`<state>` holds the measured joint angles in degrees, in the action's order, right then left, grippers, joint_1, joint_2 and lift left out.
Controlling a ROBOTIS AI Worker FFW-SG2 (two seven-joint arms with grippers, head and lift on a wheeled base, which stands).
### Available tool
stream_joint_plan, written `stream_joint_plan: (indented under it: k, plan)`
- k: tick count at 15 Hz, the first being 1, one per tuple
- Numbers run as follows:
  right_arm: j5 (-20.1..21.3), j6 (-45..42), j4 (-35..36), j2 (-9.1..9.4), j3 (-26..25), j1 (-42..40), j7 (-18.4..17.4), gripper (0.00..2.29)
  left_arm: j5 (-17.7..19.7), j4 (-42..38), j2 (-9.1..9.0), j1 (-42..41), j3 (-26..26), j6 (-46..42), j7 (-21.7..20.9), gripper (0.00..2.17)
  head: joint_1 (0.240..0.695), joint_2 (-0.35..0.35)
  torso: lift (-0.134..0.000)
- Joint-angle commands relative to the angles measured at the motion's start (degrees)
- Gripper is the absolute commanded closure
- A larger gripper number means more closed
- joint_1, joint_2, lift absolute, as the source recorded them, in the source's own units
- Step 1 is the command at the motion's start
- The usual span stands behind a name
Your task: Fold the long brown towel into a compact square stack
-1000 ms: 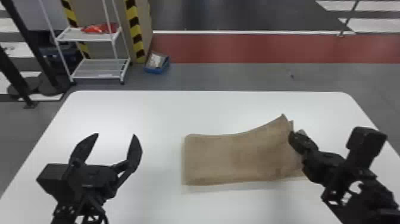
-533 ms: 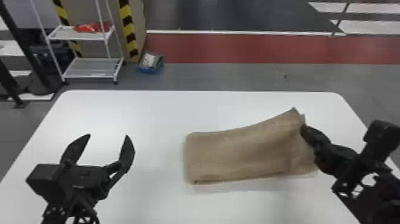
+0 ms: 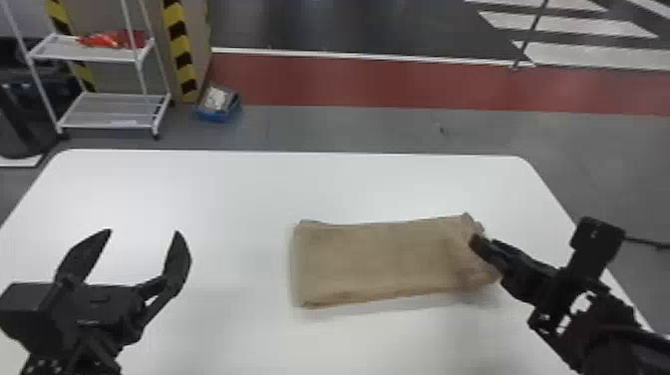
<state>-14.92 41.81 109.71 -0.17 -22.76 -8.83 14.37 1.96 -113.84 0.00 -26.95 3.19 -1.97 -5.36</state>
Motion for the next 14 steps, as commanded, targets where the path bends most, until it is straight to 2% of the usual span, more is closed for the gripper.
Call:
stream_joint_plan:
  k: [1, 5, 10, 12, 14]
  plan:
    - [-0.37, 4.56, 3.05, 0.23, -2.46, -1.19, 0.93, 0.07, -0.02, 0.02, -0.15, 0.14, -0.29, 0.00, 0.00, 0.05, 0.695, -0.128, -0.115]
    - [0.42, 7.02, 2.00, 0.23, -4.22, -0.49, 1.72, 0.09, -0.20, -0.07, -0.15, 0.23, -0.55, 0.18, -0.09, 0.05, 0.695, -0.157, -0.115]
    - [2.88, 5.96, -6.44, 0.23, -3.34, 4.35, 2.51, 0.13, -0.20, -0.60, -0.15, -0.03, -0.02, 0.35, 0.09, 0.05, 0.695, -0.164, -0.115]
    - [3.58, 4.91, -10.04, -0.70, -3.25, 7.16, 3.30, 0.15, -0.11, -0.60, -0.15, 0.05, 0.07, 0.35, 0.09, 0.05, 0.695, -0.154, -0.115]
    - [4.02, 4.91, -11.10, -1.14, -2.72, 8.30, 4.44, 0.30, -0.11, -0.33, -0.15, 0.23, 0.07, 0.53, 0.09, 0.05, 0.695, -0.150, -0.115]
